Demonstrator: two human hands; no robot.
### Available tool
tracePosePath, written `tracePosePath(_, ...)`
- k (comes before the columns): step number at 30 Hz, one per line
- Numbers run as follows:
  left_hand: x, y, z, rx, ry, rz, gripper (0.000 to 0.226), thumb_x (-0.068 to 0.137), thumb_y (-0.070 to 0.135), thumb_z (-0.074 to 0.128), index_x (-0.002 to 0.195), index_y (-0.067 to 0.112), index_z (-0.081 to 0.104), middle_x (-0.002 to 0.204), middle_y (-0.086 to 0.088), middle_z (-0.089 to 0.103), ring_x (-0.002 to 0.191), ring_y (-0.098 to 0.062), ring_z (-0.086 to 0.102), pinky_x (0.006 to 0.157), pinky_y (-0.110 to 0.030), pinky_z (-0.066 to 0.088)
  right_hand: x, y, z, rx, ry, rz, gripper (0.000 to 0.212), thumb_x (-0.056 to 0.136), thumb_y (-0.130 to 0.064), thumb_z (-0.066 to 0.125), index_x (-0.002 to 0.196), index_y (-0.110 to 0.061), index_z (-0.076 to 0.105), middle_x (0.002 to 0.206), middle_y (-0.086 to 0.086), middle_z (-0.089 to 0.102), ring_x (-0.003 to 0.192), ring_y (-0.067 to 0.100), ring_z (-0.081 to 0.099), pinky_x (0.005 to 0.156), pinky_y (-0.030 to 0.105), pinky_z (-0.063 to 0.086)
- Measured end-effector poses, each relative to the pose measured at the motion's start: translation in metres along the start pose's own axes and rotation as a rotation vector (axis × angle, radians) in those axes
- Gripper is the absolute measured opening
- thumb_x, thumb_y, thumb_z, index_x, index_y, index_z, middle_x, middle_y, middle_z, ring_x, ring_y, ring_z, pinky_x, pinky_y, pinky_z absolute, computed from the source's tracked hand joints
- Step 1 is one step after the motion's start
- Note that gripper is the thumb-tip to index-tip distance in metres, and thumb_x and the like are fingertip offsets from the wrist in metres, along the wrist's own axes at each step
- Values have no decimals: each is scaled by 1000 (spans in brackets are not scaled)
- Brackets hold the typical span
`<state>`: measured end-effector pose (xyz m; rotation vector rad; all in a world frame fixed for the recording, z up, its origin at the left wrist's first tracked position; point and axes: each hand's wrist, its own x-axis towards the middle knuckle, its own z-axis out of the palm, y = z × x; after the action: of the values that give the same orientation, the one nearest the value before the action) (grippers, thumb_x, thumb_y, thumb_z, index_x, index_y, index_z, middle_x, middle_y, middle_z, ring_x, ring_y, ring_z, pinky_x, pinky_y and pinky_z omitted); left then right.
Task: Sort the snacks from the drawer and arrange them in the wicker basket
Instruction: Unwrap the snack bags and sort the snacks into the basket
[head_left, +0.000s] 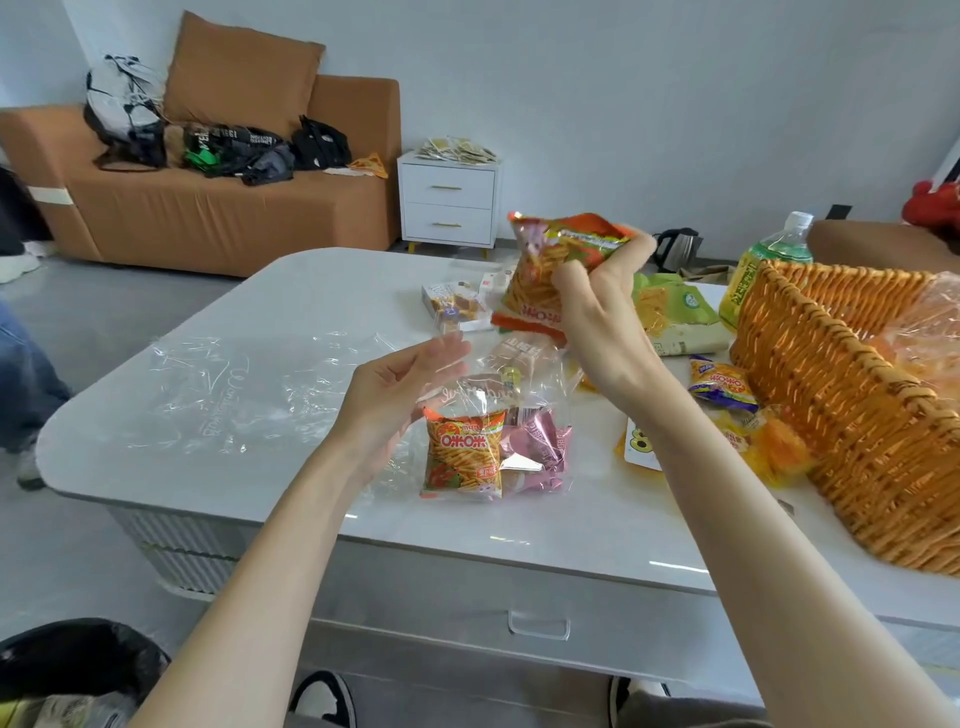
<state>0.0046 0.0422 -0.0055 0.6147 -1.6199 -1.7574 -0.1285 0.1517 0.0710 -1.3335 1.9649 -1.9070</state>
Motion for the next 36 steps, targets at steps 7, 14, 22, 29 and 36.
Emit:
tracePosePath(7, 1, 0, -3, -15, -24, -18, 43, 79, 42, 57, 114, 20, 68, 114, 7, 70, 108, -10, 65, 89, -30, 47, 4, -1, -13, -11, -208, -179, 24, 93, -1, 47, 108, -13, 34, 90, 1, 56, 82, 15, 52, 65, 37, 51)
tracePosePath(14, -1, 1, -2, -28, -35, -14, 34, 79, 40, 59, 107, 23, 70, 113, 7, 70, 107, -11, 66, 90, -28, 47, 5, 1, -11, 323, -202, 60, 24, 97, 1, 46, 113, -16, 42, 102, 10, 60, 80, 10, 61, 71, 28, 54)
tracePosePath(22, 0, 2, -2, -58, -9, -35, 36, 77, 41, 60, 109, 25, 68, 112, 7, 71, 106, -11, 66, 90, -30, 47, 9, 1, -15, 394, -179, 163, 20, 96, 3, 43, 103, -15, 45, 94, 6, 58, 81, 13, 65, 72, 37, 60)
tracePosePath(29, 2, 1, -4, -59, 10, -52, 37, 79, 44, 57, 110, 27, 68, 112, 10, 70, 106, -9, 66, 101, -37, 43, 9, 5, -25, -388, -196, -143, 27, 90, -5, 54, 108, -16, 37, 87, -2, 55, 62, 14, 50, 56, 23, 44)
tracePosePath(36, 1, 1, 0, -91, -18, -34, 39, 78, 38, 58, 111, 20, 69, 109, 2, 72, 108, -15, 65, 93, -32, 51, 7, 19, -17, -615, -420, -61, 22, 83, -12, 73, 100, -15, 60, 100, 0, 65, 92, 17, 61, 69, 21, 43)
